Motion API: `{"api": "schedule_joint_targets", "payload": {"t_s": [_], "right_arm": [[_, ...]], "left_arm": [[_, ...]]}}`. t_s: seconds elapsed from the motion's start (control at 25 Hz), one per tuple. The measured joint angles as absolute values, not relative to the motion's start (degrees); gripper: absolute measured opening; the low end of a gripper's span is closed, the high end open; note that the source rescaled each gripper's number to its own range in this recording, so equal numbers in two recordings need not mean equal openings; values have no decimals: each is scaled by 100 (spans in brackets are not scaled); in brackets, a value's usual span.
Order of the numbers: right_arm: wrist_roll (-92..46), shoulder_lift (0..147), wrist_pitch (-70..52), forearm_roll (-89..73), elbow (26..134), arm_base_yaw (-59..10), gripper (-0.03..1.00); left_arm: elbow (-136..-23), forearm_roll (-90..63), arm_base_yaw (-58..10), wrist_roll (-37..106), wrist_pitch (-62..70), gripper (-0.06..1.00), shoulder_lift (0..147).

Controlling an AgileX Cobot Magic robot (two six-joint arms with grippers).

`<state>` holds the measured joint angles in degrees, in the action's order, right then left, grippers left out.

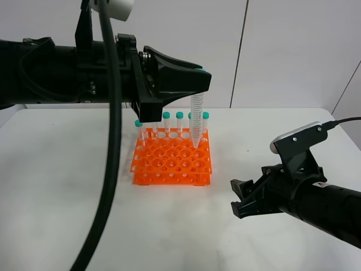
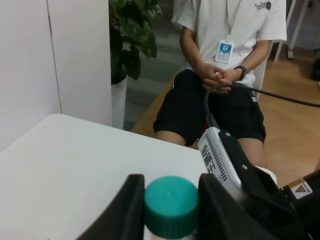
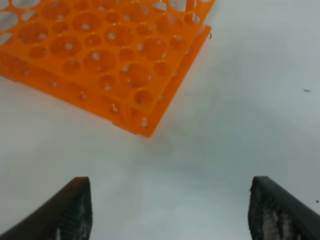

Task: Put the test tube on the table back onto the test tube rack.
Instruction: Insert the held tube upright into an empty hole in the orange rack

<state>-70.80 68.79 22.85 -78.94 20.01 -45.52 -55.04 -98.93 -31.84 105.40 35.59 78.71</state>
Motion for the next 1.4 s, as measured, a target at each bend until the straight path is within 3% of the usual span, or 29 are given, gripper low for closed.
{"api": "schedule_joint_targets", "payload": {"t_s": [0.16, 0.44, 0.72, 0.92, 1.12, 1.4], "right_arm": [[-7141, 6964, 2249, -8093, 2013, -4251, 84], [-7199, 7613, 970, -8168, 2097, -2596, 82], [-7177, 8286, 83, -7949, 2711, -1435, 80], [-6992, 8970, -779, -7399, 2969, -736, 71], [-5613, 9880, -1139, -6061, 3096, -323, 68], [-2222, 9999, -742, -3137, 3246, -35, 67]], "left_arm": [[-5504, -9893, -3184, 10540, 3627, 0, 7871], [-5504, -9893, -3184, 10536, 3673, 0, 7871], [-5504, -9893, -3184, 10536, 3730, 0, 7871], [-5504, -9893, -3184, 10536, 3759, 0, 7871], [-5504, -9893, -3184, 10536, 3761, 0, 7871], [-5504, -9893, -3184, 10536, 3766, 0, 7871]]}}
